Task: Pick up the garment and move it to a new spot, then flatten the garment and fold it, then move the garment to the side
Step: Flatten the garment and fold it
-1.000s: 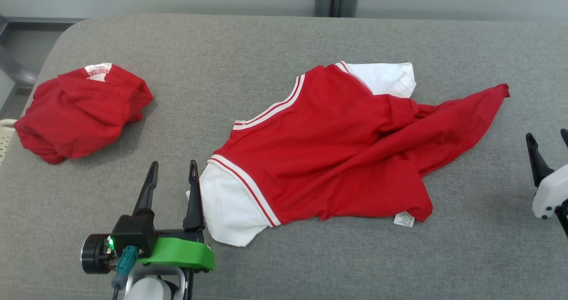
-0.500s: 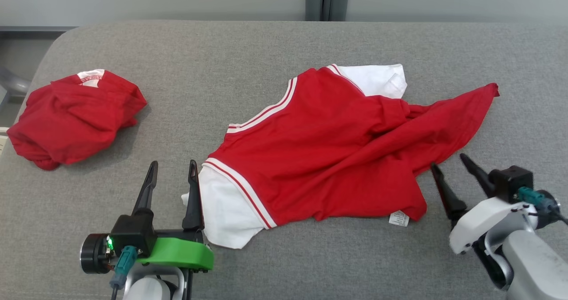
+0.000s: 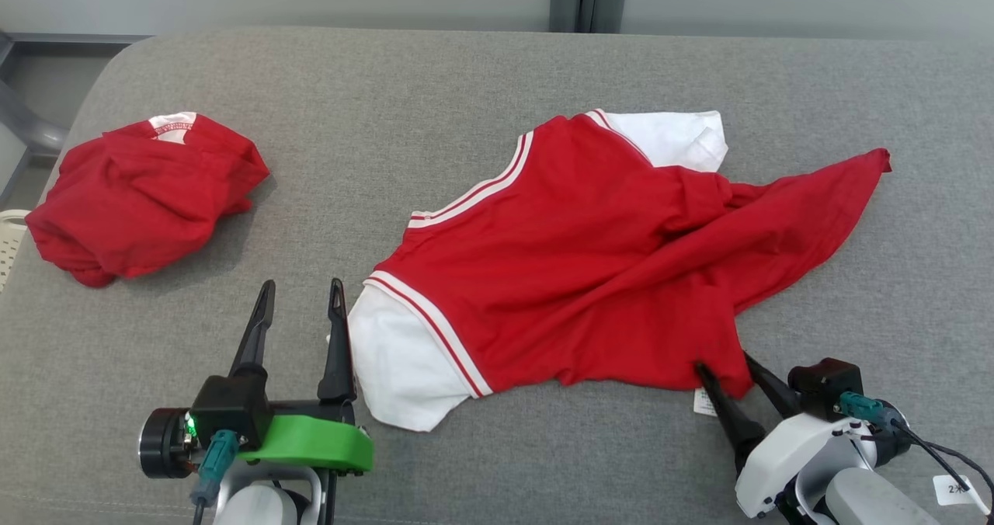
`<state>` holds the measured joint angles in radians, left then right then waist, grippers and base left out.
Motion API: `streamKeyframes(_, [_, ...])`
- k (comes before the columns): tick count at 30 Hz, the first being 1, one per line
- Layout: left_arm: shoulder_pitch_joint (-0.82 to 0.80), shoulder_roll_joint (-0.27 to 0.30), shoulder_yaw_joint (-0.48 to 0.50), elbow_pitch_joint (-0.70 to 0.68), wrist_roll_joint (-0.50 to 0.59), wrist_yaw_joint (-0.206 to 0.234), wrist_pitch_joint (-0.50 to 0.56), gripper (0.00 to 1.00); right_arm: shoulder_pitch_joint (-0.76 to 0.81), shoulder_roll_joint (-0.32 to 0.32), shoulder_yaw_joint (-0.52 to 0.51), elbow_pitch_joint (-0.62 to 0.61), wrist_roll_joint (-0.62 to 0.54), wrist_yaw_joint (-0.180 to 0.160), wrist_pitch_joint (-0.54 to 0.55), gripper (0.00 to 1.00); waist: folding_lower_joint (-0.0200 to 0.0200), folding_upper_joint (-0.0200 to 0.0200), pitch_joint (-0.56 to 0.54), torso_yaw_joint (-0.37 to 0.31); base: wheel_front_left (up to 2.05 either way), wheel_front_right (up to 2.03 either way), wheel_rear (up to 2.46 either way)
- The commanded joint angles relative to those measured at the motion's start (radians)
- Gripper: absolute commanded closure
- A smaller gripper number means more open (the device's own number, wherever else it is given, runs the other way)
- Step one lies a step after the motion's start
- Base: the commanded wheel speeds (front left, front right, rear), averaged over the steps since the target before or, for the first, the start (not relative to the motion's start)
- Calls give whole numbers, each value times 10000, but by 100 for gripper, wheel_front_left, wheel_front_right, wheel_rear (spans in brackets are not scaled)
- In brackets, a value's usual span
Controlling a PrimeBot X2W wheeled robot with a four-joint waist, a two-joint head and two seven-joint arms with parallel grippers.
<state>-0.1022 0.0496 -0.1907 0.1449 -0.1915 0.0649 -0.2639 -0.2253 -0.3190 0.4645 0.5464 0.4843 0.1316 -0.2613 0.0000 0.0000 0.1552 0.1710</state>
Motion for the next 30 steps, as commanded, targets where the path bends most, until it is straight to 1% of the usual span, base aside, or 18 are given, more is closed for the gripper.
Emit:
streamKeyframes(1, [90,18,87,-28,11,36,-6,0,42,-25,-34,42,94,-18,9,100,0,0,15,-65,0,0,0])
streamKeyframes(3, [157,17,108,-36,29,70,-6,0,-24,-108,-109,63,89,-18,-4,100,0,0,12,-160,0,0,0])
streamKeyframes(8, [103,18,77,-7,45,51,-6,0,132,-375,-460,-316,-790,-18,-34,100,0,0,-53,-364,0,0,0])
streamKeyframes(12, [138,18,78,25,40,44,-6,0,837,-328,-521,-1166,-1489,-17,6,100,0,0,-146,-462,0,0,0])
streamKeyframes(16, [192,18,102,39,48,19,-6,0,1716,-188,-235,-1953,-1710,-17,499,100,0,0,-192,-510,0,0,0])
streamKeyframes(17, [199,18,116,40,48,12,-6,0,1874,-133,-237,-2111,-1668,-17,573,77,0,0,-195,-523,0,0,0])
streamKeyframes(18, [209,18,129,39,48,7,-6,0,2043,-104,-293,-2246,-1580,-18,657,0,0,0,-196,-538,0,0,0])
streamKeyframes(23, [233,18,144,22,46,18,-6,0,2378,-29,-975,-2746,-1410,-17,587,0,0,0,-218,-629,0,0,0])
streamKeyframes(27, [235,18,91,44,30,6,-6,0,2285,-276,-1735,-3077,-1310,-18,482,0,0,0,-262,-658,0,0,0])
streamKeyframes(30, [215,18,55,37,15,-14,-6,0,1975,-518,-2265,-3035,-1405,-18,615,0,0,0,-254,-645,0,0,0])
